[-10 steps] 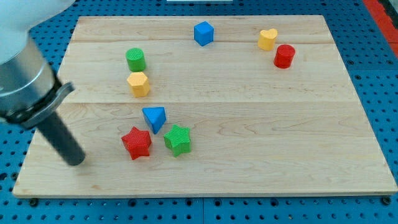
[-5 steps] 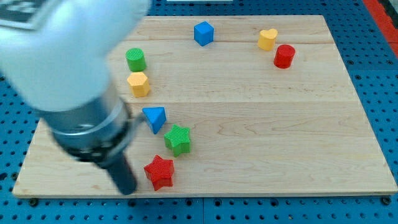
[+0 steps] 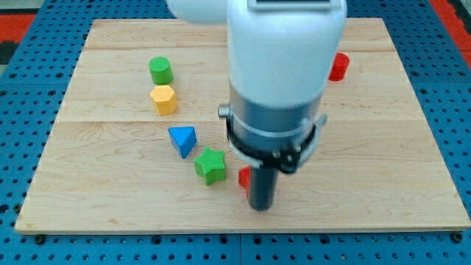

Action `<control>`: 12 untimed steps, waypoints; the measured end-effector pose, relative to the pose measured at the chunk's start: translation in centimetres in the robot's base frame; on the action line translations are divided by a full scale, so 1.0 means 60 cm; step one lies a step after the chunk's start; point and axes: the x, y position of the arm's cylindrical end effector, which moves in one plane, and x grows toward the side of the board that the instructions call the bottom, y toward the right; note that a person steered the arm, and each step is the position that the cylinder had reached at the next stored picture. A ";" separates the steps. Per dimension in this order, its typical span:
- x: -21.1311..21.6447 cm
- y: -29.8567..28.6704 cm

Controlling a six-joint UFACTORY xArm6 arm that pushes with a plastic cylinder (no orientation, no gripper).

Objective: Push the red star parallel below the blue cube

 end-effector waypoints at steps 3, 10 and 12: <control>0.067 -0.131; -0.008 0.076; 0.042 0.016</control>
